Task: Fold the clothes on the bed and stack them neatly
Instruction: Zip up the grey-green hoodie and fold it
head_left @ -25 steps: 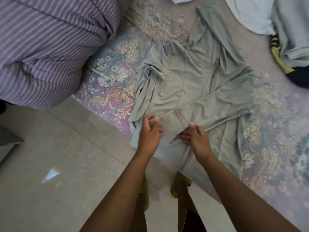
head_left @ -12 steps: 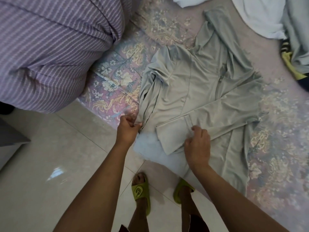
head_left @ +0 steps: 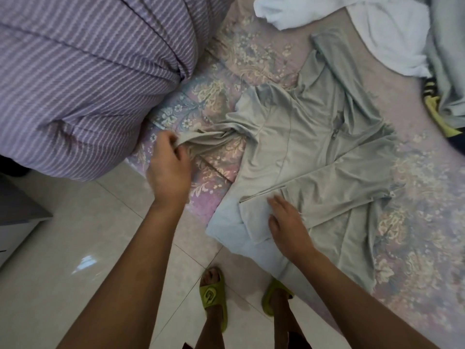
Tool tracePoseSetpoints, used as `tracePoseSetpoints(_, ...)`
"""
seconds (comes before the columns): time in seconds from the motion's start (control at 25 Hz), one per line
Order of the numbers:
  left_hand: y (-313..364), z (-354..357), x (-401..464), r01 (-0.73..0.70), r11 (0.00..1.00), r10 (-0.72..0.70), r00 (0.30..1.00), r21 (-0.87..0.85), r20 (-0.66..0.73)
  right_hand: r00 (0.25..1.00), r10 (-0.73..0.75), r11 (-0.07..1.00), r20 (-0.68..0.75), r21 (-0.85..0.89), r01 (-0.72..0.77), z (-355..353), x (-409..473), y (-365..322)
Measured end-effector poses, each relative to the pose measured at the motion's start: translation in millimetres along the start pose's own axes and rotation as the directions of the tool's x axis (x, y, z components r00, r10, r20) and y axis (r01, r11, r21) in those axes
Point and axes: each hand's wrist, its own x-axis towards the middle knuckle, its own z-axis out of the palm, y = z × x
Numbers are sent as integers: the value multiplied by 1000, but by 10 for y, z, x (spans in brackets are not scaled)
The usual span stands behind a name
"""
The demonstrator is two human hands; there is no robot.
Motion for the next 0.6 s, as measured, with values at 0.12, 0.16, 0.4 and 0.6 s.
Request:
tracePoseSetpoints(0.12,643,143,-357,-358,921,284,888,156,361,937,346,736,-49,633,-239,-297,117,-123)
tracePoseSetpoints(0.16,803,239,-611,-474,869,321,757,140,569,896,441,512,61,803,-306,-418,160,-145)
tracePoseSetpoints(0.4,611,472,-1357,-397,904,395,632,-158,667,763,369,102,531,792,-601,-623,167,-65)
tracePoseSetpoints(0.6,367,634,-920,440,873,-255,778,-208,575,860,360,48,362,913,-405,-549,235,-42)
